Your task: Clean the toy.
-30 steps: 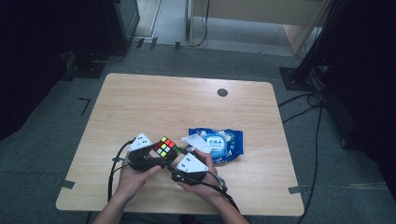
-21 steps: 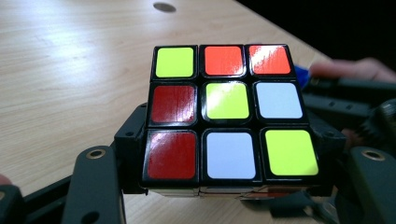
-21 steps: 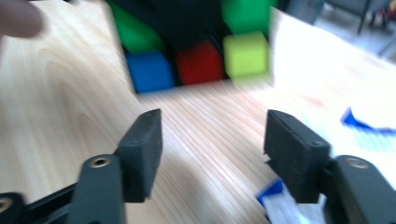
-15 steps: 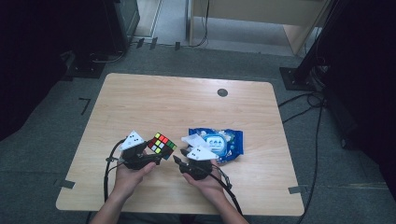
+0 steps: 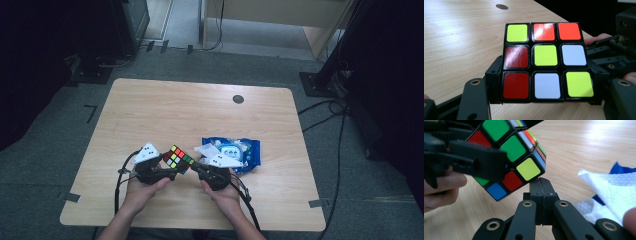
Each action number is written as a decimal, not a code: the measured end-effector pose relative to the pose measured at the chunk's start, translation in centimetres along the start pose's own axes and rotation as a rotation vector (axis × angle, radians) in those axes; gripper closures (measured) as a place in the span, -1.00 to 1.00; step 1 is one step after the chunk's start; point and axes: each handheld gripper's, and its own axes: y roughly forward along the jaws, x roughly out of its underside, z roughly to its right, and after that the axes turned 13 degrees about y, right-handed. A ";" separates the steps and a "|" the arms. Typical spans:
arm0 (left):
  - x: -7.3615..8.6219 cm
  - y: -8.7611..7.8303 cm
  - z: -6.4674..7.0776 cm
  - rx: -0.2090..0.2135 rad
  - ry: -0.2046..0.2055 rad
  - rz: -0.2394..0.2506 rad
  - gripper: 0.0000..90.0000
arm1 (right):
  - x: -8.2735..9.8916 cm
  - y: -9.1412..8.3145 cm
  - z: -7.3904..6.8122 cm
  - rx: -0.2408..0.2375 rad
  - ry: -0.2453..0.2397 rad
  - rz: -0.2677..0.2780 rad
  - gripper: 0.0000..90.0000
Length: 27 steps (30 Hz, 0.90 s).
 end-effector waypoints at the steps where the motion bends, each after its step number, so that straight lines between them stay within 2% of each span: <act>1: 0.0 0.0 0.0 0.001 0.006 -0.004 -0.25 | -0.1 -0.1 0.0 0.002 0.001 0.007 1.00; 10: 0.1 0.2 0.1 0.013 0.018 -0.024 -0.25 | -0.5 -0.9 0.2 0.000 -0.017 0.053 1.00; 12: 0.3 0.4 0.1 -0.004 0.027 -0.044 -0.25 | -0.7 -1.2 0.2 -0.017 -0.019 0.079 1.00; 13: 0.4 0.4 0.1 -0.012 0.032 -0.047 -0.25 | -0.9 -1.5 0.1 -0.041 -0.022 0.095 1.00; 15: 0.6 0.5 0.2 -0.016 0.032 -0.038 -0.24 | -1.1 -1.8 -0.2 -0.067 -0.059 0.098 1.00; 16: 0.6 0.5 0.2 -0.019 0.033 -0.031 -0.24 | -1.2 -1.8 -0.4 -0.056 -0.084 0.094 0.98; 17: 0.6 0.5 0.2 -0.024 0.030 -0.028 -0.24 | -1.4 -1.9 -0.6 -0.016 -0.117 0.101 0.92; 18: 0.6 0.5 0.2 -0.030 0.035 -0.023 -0.24 | -1.6 -2.1 -0.6 0.010 -0.118 0.112 0.87; 19: 0.5 0.3 0.2 -0.040 0.041 -0.024 -0.24 | -1.9 -2.4 -0.3 0.031 -0.102 0.126 0.83; 21: 0.5 0.1 0.0 -0.051 0.043 -0.022 -0.24 | -2.4 -3.1 0.6 0.106 -0.079 0.153 0.75; 23: 0.5 0.0 -0.2 -0.060 0.043 -0.021 -0.24 | -2.8 -3.7 2.1 0.179 -0.025 0.159 0.57; 24: 0.6 -0.1 -0.2 -0.066 0.045 -0.023 -0.24 | -2.8 -3.8 2.6 0.198 -0.009 0.153 0.50; 27: 0.6 0.0 -0.2 -0.077 0.070 -0.035 -0.24 | -2.7 -3.1 4.1 0.259 0.036 0.047 0.20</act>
